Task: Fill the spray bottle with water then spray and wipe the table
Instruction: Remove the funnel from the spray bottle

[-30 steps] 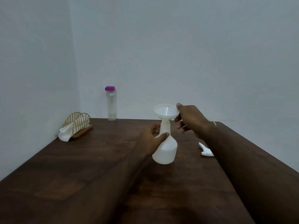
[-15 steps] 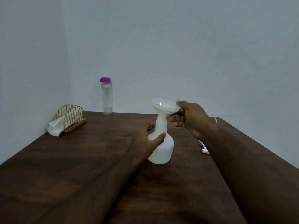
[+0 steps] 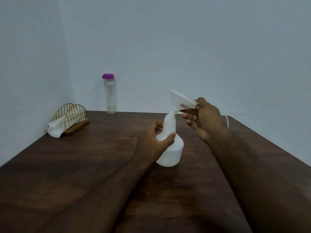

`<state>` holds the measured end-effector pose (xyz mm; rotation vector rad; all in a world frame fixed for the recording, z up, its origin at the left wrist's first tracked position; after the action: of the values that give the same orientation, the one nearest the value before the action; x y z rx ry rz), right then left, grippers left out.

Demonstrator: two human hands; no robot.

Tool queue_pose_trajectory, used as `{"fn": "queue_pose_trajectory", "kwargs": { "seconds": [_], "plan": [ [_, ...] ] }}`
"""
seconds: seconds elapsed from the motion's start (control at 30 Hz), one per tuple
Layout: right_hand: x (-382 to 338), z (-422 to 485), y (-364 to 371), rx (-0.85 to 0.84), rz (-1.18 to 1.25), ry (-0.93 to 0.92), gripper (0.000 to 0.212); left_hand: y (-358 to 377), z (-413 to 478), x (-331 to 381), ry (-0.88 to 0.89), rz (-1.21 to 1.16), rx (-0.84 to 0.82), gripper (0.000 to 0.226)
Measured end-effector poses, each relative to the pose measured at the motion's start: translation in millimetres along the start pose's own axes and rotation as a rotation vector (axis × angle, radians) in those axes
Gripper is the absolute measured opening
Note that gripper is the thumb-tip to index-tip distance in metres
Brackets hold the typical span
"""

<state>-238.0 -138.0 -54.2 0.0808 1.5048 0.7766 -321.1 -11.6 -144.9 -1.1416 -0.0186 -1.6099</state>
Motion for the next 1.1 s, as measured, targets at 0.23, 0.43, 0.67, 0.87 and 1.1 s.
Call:
{"fn": "queue_pose_trajectory", "kwargs": {
  "seconds": [0.23, 0.43, 0.67, 0.87, 1.1],
  "plan": [
    [0.8, -3.6, 0.5, 0.054, 0.089, 0.043, 0.021, -0.5, -2.1, -1.6, 0.083, 0.054, 0.047, 0.049],
    [2.0, -3.5, -0.7, 0.086, 0.107, 0.068, 0.020, 0.2, -3.8, -1.5, 0.101, 0.077, 0.058, 0.049],
    [5.8, -2.2, -2.3, 0.083, 0.087, 0.074, 0.017, 4.3, -3.9, -4.9, 0.100, 0.063, 0.062, 0.050],
    [1.4, -3.2, -0.6, 0.058, 0.042, 0.068, 0.016, 3.9, -3.0, -6.4, 0.099, 0.053, 0.060, 0.051],
    [0.0, -2.4, -0.5, 0.040, 0.020, 0.066, 0.019, 3.9, -3.9, -6.5, 0.108, 0.059, 0.081, 0.048]
  ]
}}
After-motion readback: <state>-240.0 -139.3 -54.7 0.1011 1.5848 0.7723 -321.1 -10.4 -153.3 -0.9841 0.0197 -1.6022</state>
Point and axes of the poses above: each hand's wrist, its own z-axis towards the middle knuckle, its own y-axis out of the palm, x = y × z, the point moved 1 cm from there along z, towards the middle knuckle, and after that the axes turned 10 degrees about z, right-handed, at the moved point
